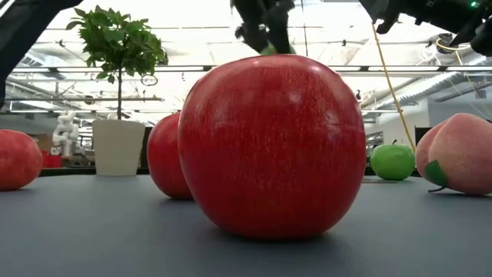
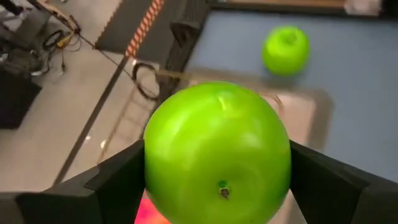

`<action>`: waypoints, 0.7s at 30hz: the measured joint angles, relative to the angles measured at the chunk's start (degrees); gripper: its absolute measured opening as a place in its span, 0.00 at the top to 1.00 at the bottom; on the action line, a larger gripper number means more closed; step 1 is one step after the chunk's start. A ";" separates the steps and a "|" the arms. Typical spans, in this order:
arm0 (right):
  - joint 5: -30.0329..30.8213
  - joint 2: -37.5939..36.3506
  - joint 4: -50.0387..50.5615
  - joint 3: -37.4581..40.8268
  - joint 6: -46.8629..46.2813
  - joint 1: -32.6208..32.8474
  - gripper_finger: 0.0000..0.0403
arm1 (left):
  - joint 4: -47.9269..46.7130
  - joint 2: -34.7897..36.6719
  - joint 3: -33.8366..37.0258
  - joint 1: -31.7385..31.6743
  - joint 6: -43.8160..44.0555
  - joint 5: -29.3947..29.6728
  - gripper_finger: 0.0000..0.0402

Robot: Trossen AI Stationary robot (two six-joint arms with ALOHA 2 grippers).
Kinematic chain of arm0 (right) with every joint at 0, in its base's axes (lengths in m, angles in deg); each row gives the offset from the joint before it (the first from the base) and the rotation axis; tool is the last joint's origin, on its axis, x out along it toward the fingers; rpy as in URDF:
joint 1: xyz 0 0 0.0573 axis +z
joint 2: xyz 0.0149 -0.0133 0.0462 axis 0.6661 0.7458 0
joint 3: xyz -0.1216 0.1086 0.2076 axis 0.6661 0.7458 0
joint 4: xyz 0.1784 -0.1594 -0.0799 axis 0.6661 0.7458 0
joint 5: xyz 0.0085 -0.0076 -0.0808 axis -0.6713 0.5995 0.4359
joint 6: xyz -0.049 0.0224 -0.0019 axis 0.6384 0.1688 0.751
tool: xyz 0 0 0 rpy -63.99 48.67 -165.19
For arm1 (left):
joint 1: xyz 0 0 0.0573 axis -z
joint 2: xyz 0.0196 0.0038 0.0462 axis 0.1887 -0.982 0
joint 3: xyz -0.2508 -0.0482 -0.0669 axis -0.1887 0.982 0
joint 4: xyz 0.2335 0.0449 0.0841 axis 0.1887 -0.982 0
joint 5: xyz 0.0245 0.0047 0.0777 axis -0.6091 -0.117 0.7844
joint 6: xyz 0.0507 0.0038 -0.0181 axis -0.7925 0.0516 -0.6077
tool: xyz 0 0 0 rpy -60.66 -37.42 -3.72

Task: Build produce basket
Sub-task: Put the green apple into the wire basket

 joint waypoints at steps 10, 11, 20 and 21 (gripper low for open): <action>-0.06 0.00 0.48 0.00 0.00 0.00 0.21 | 15.55 -0.18 12.62 -13.38 4.72 -8.11 0.17; -0.07 0.00 0.47 0.00 0.00 0.00 0.21 | 16.19 -0.20 14.13 -14.07 5.48 -8.83 0.17; -0.02 0.00 0.48 0.00 0.02 0.00 0.21 | 21.99 -0.20 23.93 -15.83 7.56 -12.59 0.16; -0.02 0.00 0.47 0.00 0.02 0.00 0.21 | 22.49 -0.19 24.51 -15.64 7.76 -12.60 0.16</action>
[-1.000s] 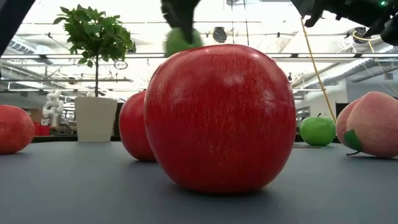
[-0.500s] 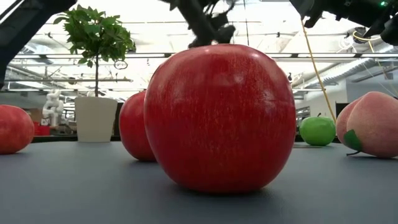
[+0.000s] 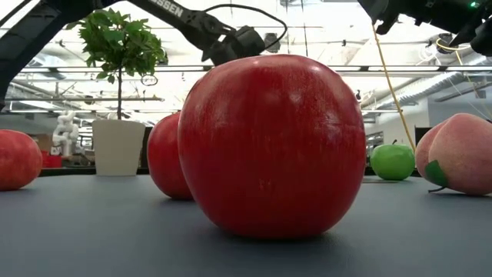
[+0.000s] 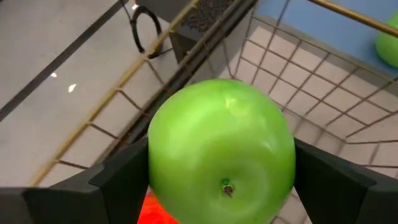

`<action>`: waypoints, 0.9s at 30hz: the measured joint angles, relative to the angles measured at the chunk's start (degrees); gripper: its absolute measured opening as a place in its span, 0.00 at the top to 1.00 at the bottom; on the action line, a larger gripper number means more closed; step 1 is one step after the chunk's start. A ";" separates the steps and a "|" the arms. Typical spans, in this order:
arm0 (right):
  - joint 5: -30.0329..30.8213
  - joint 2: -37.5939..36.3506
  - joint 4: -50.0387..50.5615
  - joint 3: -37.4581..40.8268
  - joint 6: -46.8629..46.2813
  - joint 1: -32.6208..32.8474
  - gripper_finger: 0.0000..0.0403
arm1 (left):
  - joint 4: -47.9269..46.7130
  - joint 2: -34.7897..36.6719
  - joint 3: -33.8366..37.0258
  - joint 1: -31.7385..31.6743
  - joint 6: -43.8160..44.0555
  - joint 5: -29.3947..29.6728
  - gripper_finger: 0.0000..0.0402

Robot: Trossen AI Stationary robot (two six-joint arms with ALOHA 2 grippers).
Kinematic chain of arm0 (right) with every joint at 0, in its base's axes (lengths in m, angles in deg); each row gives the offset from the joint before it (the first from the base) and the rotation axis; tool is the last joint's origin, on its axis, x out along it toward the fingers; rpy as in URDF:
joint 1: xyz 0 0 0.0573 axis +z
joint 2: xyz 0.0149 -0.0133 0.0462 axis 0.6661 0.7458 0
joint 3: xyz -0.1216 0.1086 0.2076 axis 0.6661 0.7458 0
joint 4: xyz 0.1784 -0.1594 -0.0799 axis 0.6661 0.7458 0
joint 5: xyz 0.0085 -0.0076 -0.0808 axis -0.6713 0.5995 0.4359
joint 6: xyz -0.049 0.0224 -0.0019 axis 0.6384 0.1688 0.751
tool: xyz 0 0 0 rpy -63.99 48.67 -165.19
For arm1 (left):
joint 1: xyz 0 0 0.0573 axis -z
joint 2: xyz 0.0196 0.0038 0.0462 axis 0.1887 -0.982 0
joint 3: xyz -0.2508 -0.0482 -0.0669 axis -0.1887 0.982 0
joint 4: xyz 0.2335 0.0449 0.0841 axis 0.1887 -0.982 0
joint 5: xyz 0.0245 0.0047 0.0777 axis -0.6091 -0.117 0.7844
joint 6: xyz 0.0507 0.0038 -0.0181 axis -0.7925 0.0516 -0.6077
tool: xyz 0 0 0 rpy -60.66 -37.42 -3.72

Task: Build produce basket
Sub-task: Put the green apple into the wire basket

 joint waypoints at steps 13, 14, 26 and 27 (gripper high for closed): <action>0.04 0.00 0.02 0.00 -0.39 0.00 0.21 | -0.74 -0.01 1.59 4.43 -3.51 -7.13 0.16; 0.04 0.00 0.01 0.00 -0.42 0.00 0.21 | -0.74 -0.01 1.59 4.79 -4.22 -7.22 0.15; 0.07 -0.01 0.04 0.00 -0.45 0.00 0.21 | -3.03 -0.01 1.59 5.53 -3.40 -7.01 0.02; 0.07 0.00 0.04 0.00 -0.56 0.00 0.21 | -3.29 -0.01 1.59 5.53 -3.46 -7.01 0.03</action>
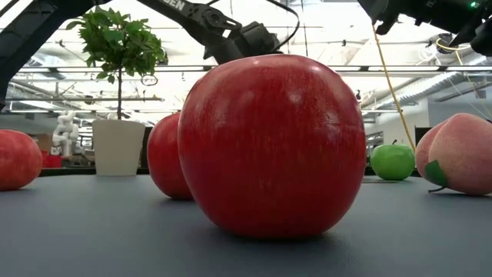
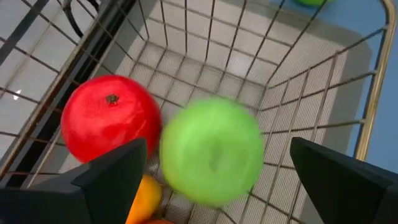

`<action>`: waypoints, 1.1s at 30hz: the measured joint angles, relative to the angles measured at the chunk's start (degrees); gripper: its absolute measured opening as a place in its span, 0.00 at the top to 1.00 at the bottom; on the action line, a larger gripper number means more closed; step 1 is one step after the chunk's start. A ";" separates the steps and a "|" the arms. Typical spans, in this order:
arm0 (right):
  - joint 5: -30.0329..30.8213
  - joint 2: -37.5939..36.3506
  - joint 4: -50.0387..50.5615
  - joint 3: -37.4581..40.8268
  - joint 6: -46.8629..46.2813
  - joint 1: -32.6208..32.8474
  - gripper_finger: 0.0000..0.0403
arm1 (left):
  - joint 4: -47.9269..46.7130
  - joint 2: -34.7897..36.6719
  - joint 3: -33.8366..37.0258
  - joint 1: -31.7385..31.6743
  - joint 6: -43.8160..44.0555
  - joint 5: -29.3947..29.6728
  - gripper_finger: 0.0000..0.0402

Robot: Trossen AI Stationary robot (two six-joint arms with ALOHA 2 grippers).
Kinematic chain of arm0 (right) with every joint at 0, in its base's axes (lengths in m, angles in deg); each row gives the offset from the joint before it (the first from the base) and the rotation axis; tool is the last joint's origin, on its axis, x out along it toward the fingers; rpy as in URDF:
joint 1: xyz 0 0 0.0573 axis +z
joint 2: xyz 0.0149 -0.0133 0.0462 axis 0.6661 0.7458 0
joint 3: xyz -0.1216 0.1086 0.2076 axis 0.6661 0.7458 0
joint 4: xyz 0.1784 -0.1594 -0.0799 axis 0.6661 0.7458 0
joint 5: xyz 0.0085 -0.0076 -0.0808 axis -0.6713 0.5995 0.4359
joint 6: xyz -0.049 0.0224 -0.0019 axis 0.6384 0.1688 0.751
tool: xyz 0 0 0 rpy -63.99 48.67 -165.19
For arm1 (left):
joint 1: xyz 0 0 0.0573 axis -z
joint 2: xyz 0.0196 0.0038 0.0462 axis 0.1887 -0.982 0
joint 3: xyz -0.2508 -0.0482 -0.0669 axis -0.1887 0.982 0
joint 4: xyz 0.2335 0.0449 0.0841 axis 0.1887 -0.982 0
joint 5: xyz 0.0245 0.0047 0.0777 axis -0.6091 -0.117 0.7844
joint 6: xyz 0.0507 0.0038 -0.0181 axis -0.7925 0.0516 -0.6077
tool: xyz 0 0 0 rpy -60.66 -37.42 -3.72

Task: Build produce basket
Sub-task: Put the green apple into the wire basket, then put the pink peach into the wire basket

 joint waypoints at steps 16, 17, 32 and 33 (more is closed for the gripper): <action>-0.10 -0.07 1.95 0.00 -3.38 0.02 0.21 | 0.46 0.44 -7.83 3.32 -2.40 0.63 0.02; -0.15 -0.07 1.96 0.00 -4.17 0.01 0.21 | 0.62 0.44 -9.30 4.04 -3.31 0.64 0.02; -16.26 -2.76 1.81 0.00 -14.09 0.11 0.21 | 36.31 -1.55 -1.85 19.40 -8.94 -3.48 0.02; -17.17 -3.25 1.84 0.00 -14.58 0.11 0.21 | 39.20 -1.91 -0.29 20.04 -8.13 -3.51 0.02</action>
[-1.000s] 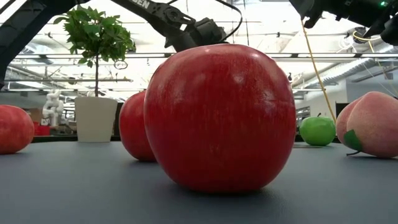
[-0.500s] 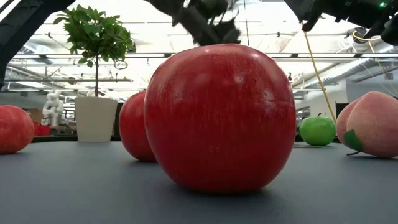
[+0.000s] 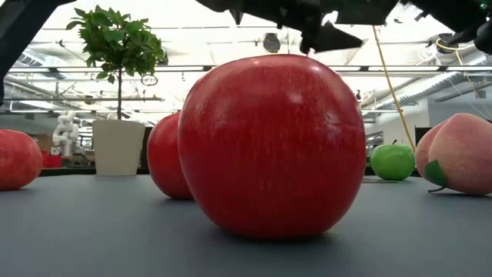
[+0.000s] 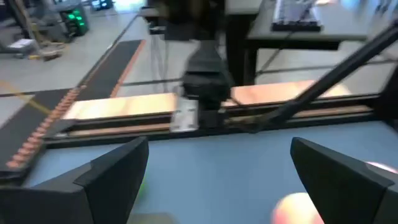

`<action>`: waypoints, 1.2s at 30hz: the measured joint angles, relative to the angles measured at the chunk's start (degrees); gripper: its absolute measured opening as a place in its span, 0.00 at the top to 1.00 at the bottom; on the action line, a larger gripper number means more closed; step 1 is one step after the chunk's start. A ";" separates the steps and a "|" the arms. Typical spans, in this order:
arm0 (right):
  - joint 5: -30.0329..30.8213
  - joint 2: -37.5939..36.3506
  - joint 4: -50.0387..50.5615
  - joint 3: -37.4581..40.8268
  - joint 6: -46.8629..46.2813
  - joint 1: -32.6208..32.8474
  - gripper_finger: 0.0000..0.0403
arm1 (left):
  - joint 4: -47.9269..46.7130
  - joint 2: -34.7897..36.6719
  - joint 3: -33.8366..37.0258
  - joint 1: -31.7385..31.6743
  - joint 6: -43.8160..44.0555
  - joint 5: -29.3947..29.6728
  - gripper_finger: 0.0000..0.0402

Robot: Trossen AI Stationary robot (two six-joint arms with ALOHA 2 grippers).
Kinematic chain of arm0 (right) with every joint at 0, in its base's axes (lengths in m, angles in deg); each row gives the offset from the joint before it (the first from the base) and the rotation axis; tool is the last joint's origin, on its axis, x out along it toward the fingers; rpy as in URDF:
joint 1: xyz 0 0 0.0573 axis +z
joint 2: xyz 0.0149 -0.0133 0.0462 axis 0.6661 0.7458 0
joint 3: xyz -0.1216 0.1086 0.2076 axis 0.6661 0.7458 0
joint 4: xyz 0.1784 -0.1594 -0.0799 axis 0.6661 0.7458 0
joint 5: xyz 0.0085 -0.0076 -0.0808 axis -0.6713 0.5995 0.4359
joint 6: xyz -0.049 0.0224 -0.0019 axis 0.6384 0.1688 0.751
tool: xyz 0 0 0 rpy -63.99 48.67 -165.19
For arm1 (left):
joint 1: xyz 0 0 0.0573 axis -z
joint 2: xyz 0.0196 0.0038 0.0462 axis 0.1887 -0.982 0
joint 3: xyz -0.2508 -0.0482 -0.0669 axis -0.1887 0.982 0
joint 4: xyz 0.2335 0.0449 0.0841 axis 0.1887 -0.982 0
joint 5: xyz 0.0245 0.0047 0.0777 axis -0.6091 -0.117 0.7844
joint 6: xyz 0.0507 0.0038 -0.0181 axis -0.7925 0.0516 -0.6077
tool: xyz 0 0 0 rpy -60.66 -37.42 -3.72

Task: Build produce basket
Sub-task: Put the pink peach into the wire basket

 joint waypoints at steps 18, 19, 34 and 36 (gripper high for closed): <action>-2.15 -1.73 0.98 0.02 1.13 0.02 0.21 | 15.09 -19.51 -3.60 6.75 -0.15 -5.05 0.02; -2.13 -1.73 1.27 0.02 1.20 0.00 0.21 | 14.52 -19.29 -3.60 7.01 -1.34 -5.06 0.02; -2.02 -1.89 1.33 0.02 0.13 0.00 0.21 | 13.99 -24.13 -3.53 7.39 0.30 -3.00 0.02; -2.02 -2.02 1.32 0.02 0.13 0.00 0.21 | 15.45 -24.83 -3.60 7.39 0.62 -2.97 0.02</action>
